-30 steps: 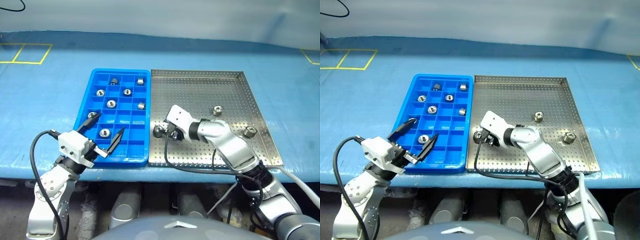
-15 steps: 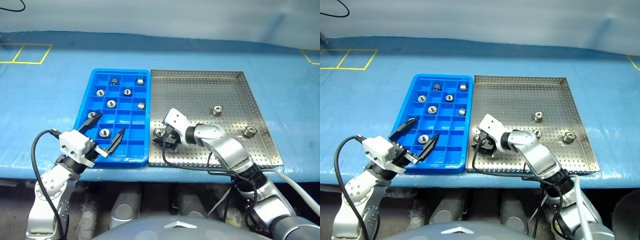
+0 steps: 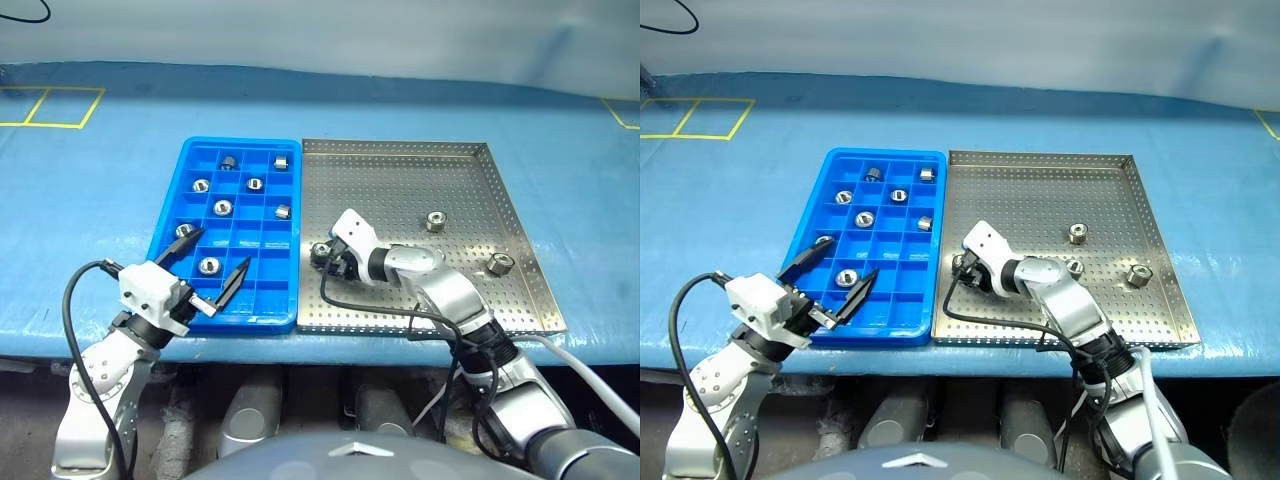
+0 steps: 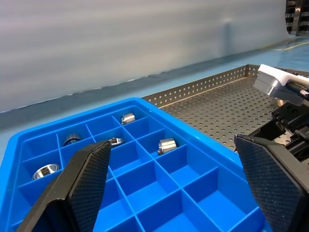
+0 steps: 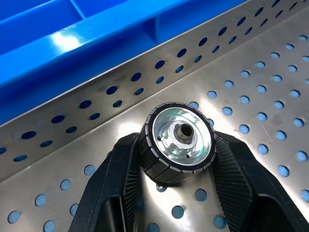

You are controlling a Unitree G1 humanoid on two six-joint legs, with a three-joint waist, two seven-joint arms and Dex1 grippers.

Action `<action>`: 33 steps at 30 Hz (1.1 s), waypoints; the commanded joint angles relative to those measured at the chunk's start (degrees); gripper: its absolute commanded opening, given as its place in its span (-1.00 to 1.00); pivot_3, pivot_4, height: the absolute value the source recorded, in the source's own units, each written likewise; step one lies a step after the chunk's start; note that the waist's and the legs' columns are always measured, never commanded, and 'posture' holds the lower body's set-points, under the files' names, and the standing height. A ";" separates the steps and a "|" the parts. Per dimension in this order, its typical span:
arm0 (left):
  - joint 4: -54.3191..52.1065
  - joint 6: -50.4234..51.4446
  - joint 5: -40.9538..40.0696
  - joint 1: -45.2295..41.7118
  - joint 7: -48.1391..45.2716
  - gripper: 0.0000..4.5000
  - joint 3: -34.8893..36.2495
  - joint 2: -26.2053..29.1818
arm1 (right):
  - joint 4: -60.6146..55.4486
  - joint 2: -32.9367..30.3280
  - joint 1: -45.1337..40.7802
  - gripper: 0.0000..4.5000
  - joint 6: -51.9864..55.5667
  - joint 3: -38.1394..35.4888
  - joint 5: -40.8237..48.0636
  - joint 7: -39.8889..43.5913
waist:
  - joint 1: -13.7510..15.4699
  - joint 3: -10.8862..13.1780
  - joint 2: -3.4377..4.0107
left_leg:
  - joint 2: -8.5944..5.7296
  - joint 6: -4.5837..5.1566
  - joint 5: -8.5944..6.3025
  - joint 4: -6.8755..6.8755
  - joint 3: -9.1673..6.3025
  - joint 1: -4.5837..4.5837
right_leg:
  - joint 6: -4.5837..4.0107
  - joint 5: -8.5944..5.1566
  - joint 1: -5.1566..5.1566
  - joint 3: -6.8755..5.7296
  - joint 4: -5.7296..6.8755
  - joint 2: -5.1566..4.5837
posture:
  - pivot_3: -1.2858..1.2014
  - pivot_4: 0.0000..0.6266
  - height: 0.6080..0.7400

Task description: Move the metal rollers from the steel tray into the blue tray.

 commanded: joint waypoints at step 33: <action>-4.35 -1.82 -0.84 6.32 2.87 1.00 1.96 -1.14 | 16.23 23.64 -14.84 -0.17 -11.39 4.42 -6.16 -7.07 | 0.74 0.06 0.11 | 0.02 -0.15 0.05 -0.28 -0.06 0.12 | -0.21 -0.11 -0.12 -0.03 0.18 0.12 | 0.29 -0.52 1.00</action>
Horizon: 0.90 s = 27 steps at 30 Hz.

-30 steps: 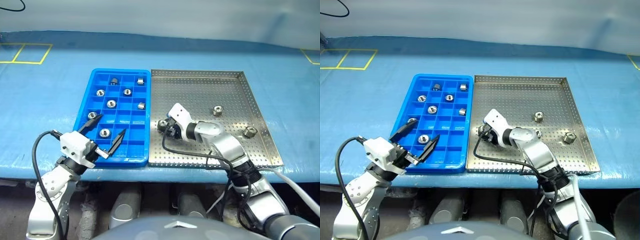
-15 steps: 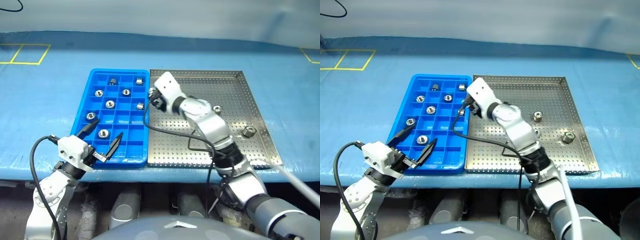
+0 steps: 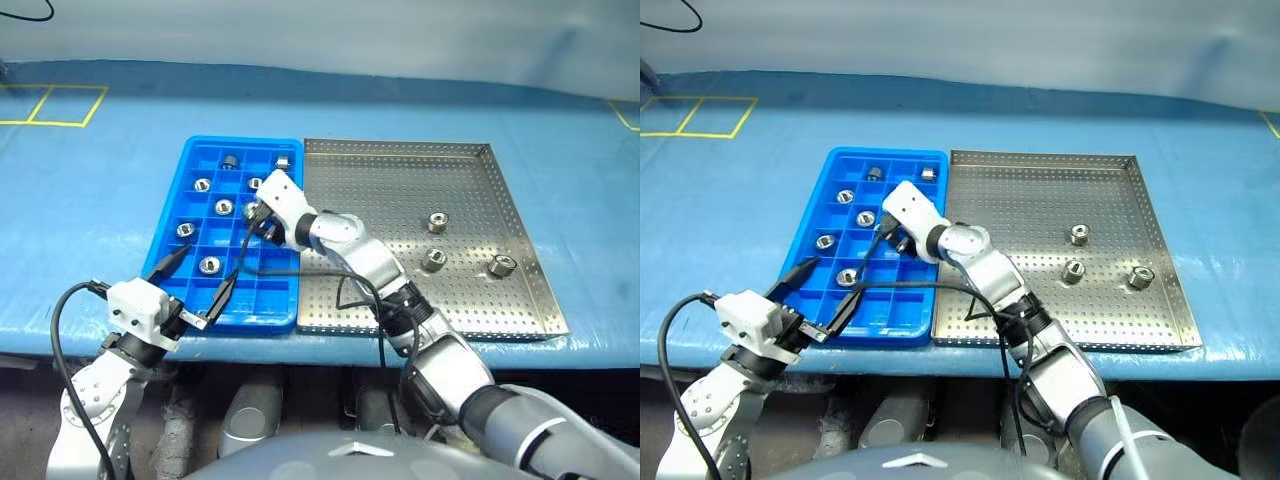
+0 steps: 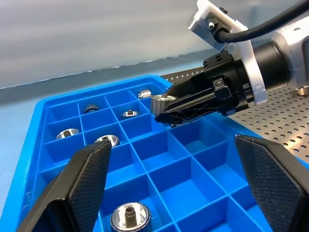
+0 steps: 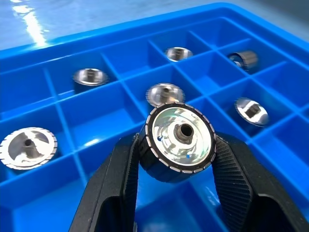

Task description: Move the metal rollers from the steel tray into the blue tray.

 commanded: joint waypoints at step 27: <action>0.55 2.45 -4.06 -9.10 -3.91 1.00 -1.71 2.42 | -23.46 -3.41 5.29 0.99 7.83 -13.38 3.08 -6.38 | -0.92 0.05 0.11 | -0.01 -0.08 0.04 0.05 -0.12 -0.03 | -0.02 -0.03 0.02 -0.05 0.03 0.00 | 0.13 -0.52 1.00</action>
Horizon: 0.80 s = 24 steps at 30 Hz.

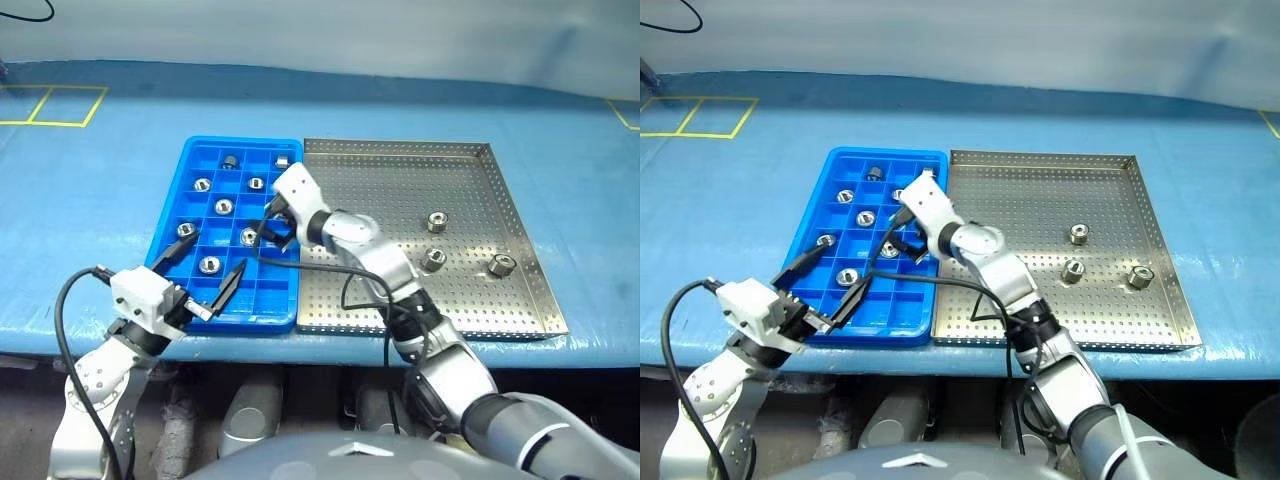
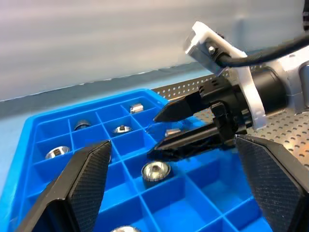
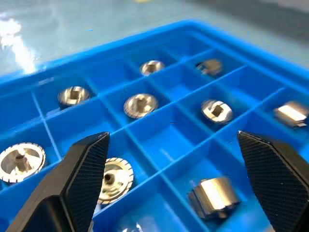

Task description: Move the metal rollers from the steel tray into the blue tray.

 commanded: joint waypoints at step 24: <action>31.76 16.33 9.29 -54.45 -12.51 1.00 -26.02 -0.70 | -54.79 -2.59 39.70 0.99 24.83 -20.60 3.23 -17.29 | -7.27 -0.01 0.06 | -0.06 0.17 0.02 0.29 0.20 -0.01 | 0.63 0.35 0.12 0.21 0.03 0.01 | -0.06 -0.52 1.00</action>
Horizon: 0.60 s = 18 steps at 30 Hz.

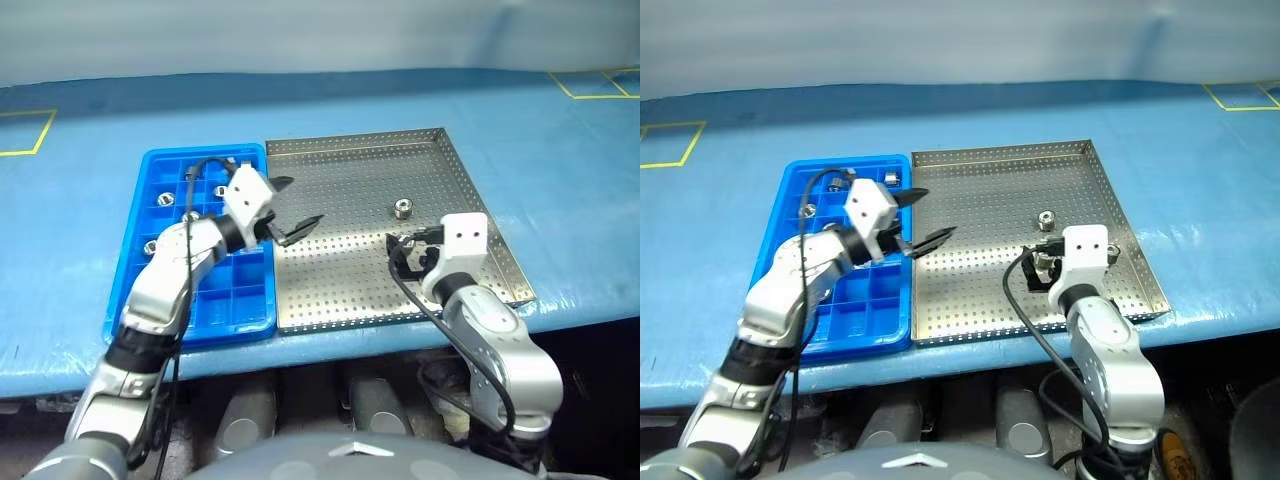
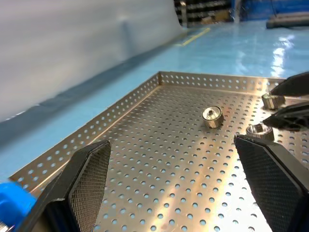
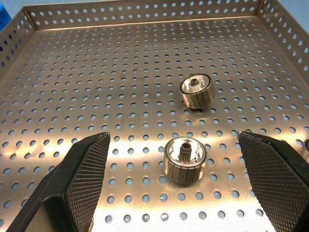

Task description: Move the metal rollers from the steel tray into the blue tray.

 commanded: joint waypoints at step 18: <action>60.84 -22.21 17.46 -35.35 -16.59 1.00 -12.84 -21.81 | -12.49 -0.75 26.83 0.99 -14.96 8.56 1.05 -7.10 | -10.84 -0.01 0.02 | 0.01 0.28 -0.18 0.01 0.20 -0.16 | 0.30 -0.03 -0.07 0.16 -0.21 -0.09 | -0.32 -0.52 1.00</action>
